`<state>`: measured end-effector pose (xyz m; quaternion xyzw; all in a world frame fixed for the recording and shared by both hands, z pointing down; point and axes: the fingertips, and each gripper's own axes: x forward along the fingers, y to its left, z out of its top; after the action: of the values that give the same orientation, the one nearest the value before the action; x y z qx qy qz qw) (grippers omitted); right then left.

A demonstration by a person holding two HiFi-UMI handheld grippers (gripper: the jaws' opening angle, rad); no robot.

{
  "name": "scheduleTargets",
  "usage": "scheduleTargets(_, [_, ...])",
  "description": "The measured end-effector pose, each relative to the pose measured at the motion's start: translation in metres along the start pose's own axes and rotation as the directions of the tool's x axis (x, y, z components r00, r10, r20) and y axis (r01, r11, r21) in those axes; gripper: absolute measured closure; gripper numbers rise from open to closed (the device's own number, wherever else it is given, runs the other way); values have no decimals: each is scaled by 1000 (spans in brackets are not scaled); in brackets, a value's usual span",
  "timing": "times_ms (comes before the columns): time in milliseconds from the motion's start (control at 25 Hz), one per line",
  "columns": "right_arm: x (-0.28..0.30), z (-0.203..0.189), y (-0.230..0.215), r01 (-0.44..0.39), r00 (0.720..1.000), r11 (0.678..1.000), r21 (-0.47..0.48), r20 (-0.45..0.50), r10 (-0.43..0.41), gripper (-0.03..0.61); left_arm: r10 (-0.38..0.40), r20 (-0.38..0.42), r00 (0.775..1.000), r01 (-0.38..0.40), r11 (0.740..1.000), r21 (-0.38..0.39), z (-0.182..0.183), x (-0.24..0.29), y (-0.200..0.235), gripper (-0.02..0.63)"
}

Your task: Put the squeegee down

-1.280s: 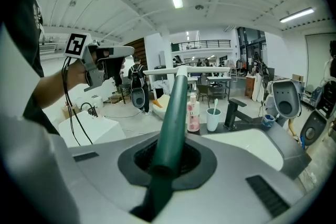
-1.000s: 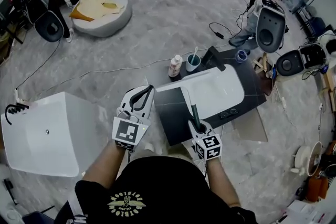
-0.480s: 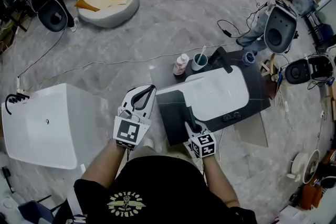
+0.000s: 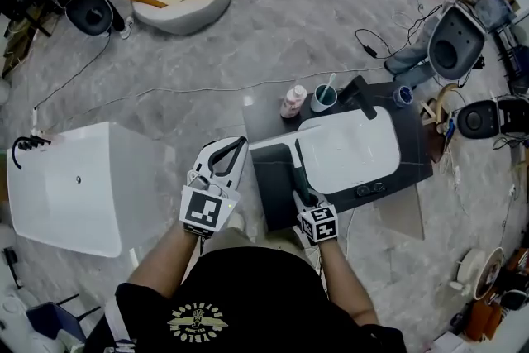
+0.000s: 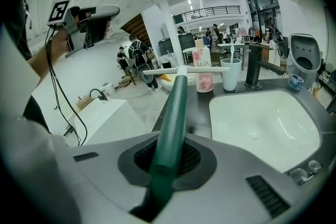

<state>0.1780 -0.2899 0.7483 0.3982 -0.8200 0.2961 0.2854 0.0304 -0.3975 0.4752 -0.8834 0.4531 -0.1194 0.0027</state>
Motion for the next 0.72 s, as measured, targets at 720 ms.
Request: scheduleTargets(720, [48,-45,-21,12,983,1000,22,-181,-8,540,47,-85,995,-48,999,-3,-20,-6,7,591])
